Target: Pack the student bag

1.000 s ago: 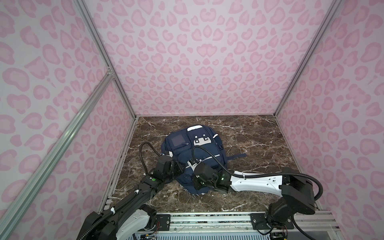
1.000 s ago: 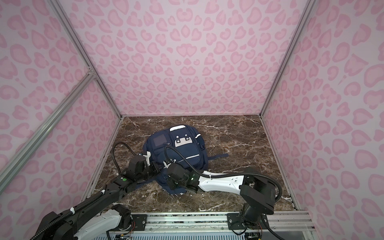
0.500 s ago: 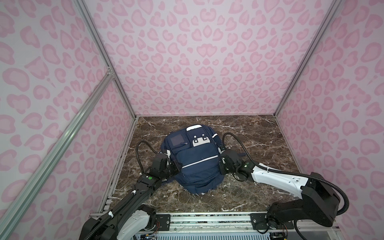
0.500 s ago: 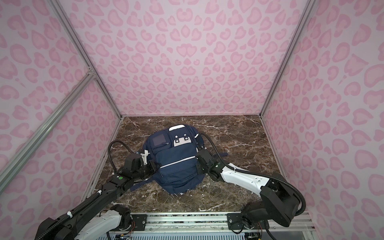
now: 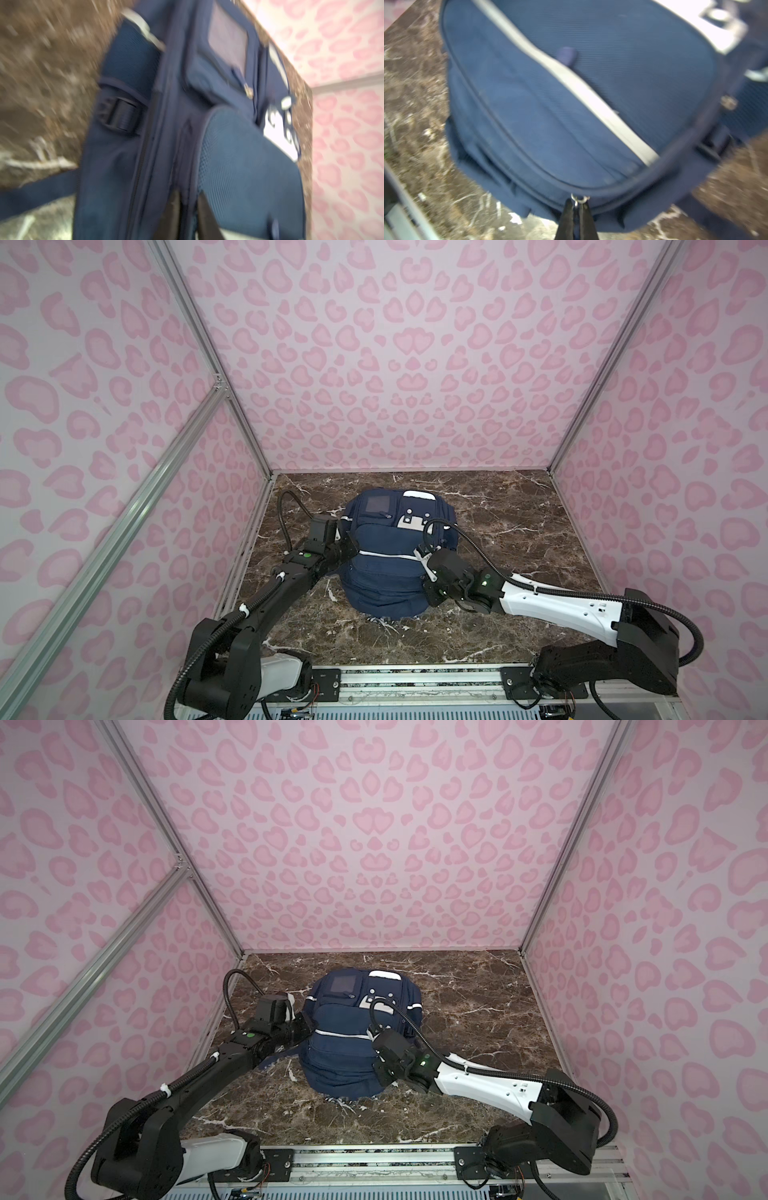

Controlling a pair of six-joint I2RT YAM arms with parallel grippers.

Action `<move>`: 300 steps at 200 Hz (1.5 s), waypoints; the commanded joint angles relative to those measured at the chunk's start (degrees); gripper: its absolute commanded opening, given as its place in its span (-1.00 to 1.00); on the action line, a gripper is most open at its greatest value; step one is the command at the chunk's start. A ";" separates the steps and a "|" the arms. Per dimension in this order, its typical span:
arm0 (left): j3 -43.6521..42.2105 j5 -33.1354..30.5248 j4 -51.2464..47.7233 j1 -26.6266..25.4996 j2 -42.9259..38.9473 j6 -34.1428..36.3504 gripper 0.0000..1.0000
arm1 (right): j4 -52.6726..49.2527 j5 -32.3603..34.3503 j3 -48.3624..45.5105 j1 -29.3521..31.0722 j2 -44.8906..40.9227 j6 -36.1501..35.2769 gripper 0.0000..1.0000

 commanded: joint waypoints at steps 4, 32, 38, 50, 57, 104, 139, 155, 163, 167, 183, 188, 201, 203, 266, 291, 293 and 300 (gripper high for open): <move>2.79 -6.13 0.96 0.09 -0.85 2.45 0.04 | 4.36 -3.42 3.92 1.89 3.84 1.15 -1.00; -1.78 -10.39 -3.87 -1.01 -11.58 2.62 0.27 | 7.19 -3.68 7.46 4.28 8.04 1.24 -1.00; -3.67 -10.34 -4.51 -1.81 -14.49 1.70 0.26 | 7.68 -3.59 7.60 4.65 8.51 1.31 -1.00; -8.95 -6.29 -2.56 -3.62 -19.60 -2.65 0.26 | 9.00 -3.89 7.42 4.83 8.94 1.71 -1.00; -11.97 -2.24 -0.31 -4.66 -21.64 -5.34 0.25 | 9.57 -3.97 7.19 4.82 9.02 1.99 -1.00; -19.28 0.25 12.13 -14.55 -20.75 -18.06 0.39 | 11.48 -2.95 5.07 5.46 9.02 2.14 -1.00; -16.13 -2.89 11.84 -15.15 -13.02 -14.91 -0.41 | 11.55 -2.06 2.98 5.48 7.47 1.99 -1.00; -15.37 -2.67 9.55 -14.85 -11.74 -13.20 -0.93 | 10.01 0.08 1.38 4.68 5.87 1.34 -1.00; -15.74 -2.48 9.09 -14.67 -12.02 -12.59 -0.93 | 8.95 1.01 0.42 3.79 4.93 1.01 -1.00; -16.09 -2.47 8.78 -14.66 -12.25 -12.42 -0.93 | 8.45 1.58 -0.10 3.21 4.52 0.86 -1.00; -17.26 -2.47 7.25 -14.58 -13.61 -11.81 -0.93 | 5.86 4.30 -1.88 0.06 3.32 0.33 -1.00; -17.37 -2.37 6.68 -14.57 -14.01 -11.57 -0.94 | 4.94 5.02 -2.24 -1.18 3.10 -0.08 -1.00; -18.41 -1.82 6.00 -14.58 -15.02 -11.51 -0.93 | 2.98 7.19 -2.90 -4.20 2.59 -1.37 -1.00; -18.56 -1.71 5.97 -14.58 -15.19 -11.56 -0.93 | 2.73 7.48 -2.94 -4.66 2.46 -1.50 -1.00; -20.57 0.02 7.45 -19.66 -16.14 -14.53 -0.94 | 4.18 10.17 -1.80 -16.87 0.90 -4.84 -1.00; -19.00 -0.40 8.70 -23.22 -16.78 -15.53 -0.93 | 3.68 9.22 0.04 -17.26 0.90 -6.37 -1.00; -18.93 -0.50 8.84 -23.37 -16.93 -15.55 -0.90 | 3.63 9.06 0.04 -17.25 0.80 -6.46 -1.00; -18.62 -0.01 9.18 -23.74 -17.49 -15.21 -0.68 | 3.59 8.40 0.01 -17.24 0.41 -6.85 -0.82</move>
